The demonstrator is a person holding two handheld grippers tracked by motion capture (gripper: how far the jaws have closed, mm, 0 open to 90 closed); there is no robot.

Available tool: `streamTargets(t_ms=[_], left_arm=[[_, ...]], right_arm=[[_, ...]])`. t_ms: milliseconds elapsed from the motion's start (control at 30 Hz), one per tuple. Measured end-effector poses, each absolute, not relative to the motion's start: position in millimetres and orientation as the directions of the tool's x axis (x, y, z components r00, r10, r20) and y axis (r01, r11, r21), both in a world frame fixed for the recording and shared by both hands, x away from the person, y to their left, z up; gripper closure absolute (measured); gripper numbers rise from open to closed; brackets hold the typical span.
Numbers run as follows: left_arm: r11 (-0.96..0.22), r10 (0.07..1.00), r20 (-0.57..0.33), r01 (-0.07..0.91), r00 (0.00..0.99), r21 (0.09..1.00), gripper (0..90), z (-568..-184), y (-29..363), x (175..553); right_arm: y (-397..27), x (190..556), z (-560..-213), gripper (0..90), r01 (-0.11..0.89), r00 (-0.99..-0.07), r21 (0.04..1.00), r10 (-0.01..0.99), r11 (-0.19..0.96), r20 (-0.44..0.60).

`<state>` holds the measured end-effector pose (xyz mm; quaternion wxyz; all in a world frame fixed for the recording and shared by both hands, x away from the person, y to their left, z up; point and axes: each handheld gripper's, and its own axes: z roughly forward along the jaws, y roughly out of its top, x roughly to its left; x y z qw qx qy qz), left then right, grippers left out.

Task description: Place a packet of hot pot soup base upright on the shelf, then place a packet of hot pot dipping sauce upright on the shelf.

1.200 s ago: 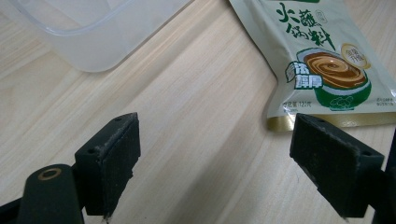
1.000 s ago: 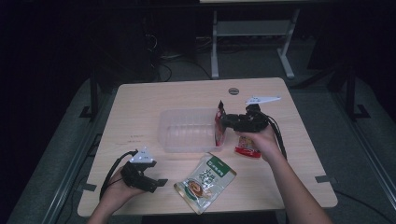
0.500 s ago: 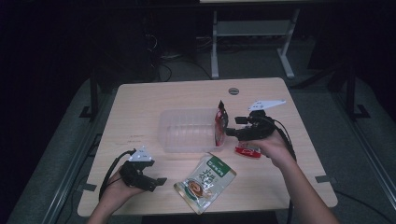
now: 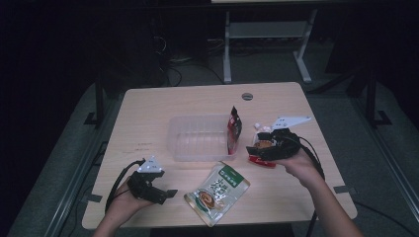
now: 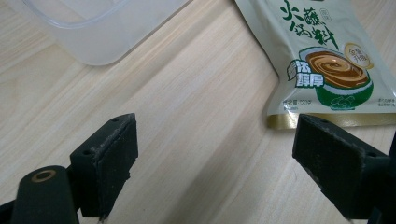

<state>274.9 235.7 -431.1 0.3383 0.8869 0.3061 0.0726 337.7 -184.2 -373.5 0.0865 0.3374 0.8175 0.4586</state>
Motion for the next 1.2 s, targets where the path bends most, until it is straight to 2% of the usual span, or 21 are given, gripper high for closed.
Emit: streamTargets(t_ms=[500,767,967,1067,1200], left_arm=[[-0.574,0.583,-0.1,0.495,0.806,0.652,13.7,-433.5,236.2,275.1],[-0.575,0.577,-0.098,0.489,0.811,0.656,13.7,-433.4,237.3,274.5],[-0.579,0.571,-0.086,0.475,0.816,0.663,13.9,-429.8,229.0,272.0],[-0.581,0.567,-0.087,0.473,0.819,0.663,14.1,-429.7,224.2,271.2],[-0.6,0.555,-0.071,0.458,0.829,0.656,14.4,-430.7,221.9,272.5]], right_arm=[[-220.9,307.5,-395.0,25.9,0.508,-0.722,0.777,0.676,0.372,0.148],[-245.1,287.8,-421.3,25.9,0.58,-0.668,0.734,0.722,0.353,0.181],[-254.7,279.8,-437.4,26.6,0.581,-0.658,0.709,0.743,0.4,0.12],[-254.5,284.5,-437.7,35.5,0.574,-0.659,0.707,0.746,0.414,0.098],[-255.3,299.1,-434.5,67.8,0.573,-0.644,0.719,0.759,0.392,0.1]])
